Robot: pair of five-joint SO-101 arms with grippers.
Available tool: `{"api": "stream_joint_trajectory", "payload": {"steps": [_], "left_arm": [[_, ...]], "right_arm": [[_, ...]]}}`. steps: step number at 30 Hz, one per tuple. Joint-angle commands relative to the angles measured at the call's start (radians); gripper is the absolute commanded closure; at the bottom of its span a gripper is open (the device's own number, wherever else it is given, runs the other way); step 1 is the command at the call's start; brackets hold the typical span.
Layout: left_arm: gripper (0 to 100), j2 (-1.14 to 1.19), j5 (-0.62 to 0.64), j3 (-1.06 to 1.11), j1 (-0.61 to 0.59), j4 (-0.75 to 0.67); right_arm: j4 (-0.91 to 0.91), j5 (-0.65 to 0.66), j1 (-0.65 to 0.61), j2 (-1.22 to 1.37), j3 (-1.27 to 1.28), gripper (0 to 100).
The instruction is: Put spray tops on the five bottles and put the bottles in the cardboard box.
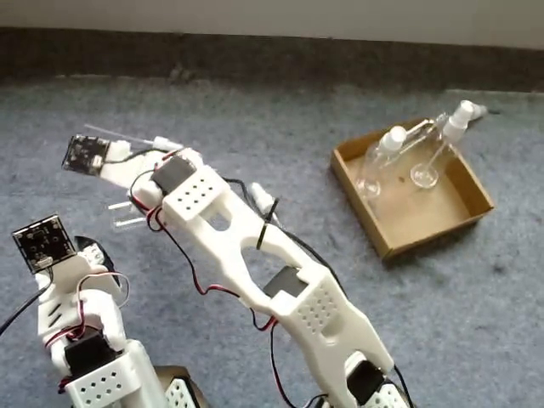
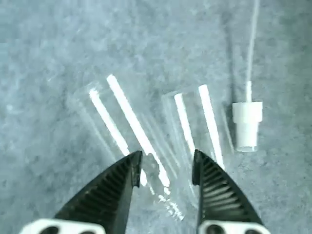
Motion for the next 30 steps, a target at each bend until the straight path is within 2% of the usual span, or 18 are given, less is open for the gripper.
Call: {"api": "stream_joint_trajectory", "payload": {"steps": [1, 5, 15, 30], "left_arm": [[100, -0.012, -0.009, -0.010, 0.018, -0.021], [100, -0.012, -0.009, -0.010, 0.018, -0.021], [100, -0.012, -0.009, -0.008, 0.018, -0.021], [100, -0.012, -0.009, -0.008, 0.018, -0.021]], "right_arm": [[-0.147, -0.140, 0.047, -0.024, -0.054, 82.5], [-0.229, -0.224, 0.030, 0.028, -0.016, 82.4], [-0.289, -0.226, -0.010, 0.186, -0.010, 82.4], [0.101, -0.226, -0.005, 0.182, -0.045, 82.4]]}}
